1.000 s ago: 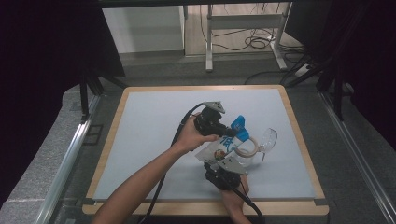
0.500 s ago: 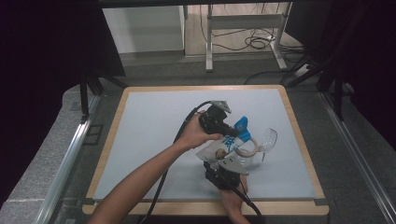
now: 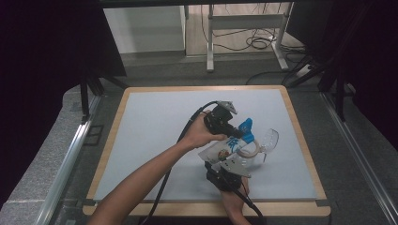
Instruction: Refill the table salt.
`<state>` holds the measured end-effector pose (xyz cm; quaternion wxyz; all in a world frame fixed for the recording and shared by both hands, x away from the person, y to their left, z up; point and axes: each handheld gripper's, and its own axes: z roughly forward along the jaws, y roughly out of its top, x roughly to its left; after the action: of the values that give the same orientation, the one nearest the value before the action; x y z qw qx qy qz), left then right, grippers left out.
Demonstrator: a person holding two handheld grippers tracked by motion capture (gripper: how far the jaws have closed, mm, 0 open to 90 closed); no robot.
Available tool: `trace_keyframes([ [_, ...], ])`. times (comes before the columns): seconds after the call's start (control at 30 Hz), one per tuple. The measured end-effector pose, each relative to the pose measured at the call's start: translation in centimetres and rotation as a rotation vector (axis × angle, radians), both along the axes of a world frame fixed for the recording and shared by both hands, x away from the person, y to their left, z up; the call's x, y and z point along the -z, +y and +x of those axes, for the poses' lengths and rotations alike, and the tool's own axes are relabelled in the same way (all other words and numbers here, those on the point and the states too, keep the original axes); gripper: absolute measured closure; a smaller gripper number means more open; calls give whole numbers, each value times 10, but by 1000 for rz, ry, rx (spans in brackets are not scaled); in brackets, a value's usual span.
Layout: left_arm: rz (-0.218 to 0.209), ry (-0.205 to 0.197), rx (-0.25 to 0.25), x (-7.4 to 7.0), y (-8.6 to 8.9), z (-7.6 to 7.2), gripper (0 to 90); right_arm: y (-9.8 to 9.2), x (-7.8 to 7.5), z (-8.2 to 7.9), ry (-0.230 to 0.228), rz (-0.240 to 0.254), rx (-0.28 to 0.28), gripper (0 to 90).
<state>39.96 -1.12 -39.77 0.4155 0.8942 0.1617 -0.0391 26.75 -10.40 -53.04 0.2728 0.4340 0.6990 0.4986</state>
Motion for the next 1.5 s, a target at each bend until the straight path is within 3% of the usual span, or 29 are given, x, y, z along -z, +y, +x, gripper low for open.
trace_keyframes([
  [0.5,7,17,17,0,-4,4,900,4,-4,0,-9,0,18,437],
  [1.0,44,22,62,-2,-10,7,900,13,-8,2,-2,14,61,437],
  [1.5,37,16,85,-10,-7,3,900,17,-13,-6,-18,20,79,437],
])
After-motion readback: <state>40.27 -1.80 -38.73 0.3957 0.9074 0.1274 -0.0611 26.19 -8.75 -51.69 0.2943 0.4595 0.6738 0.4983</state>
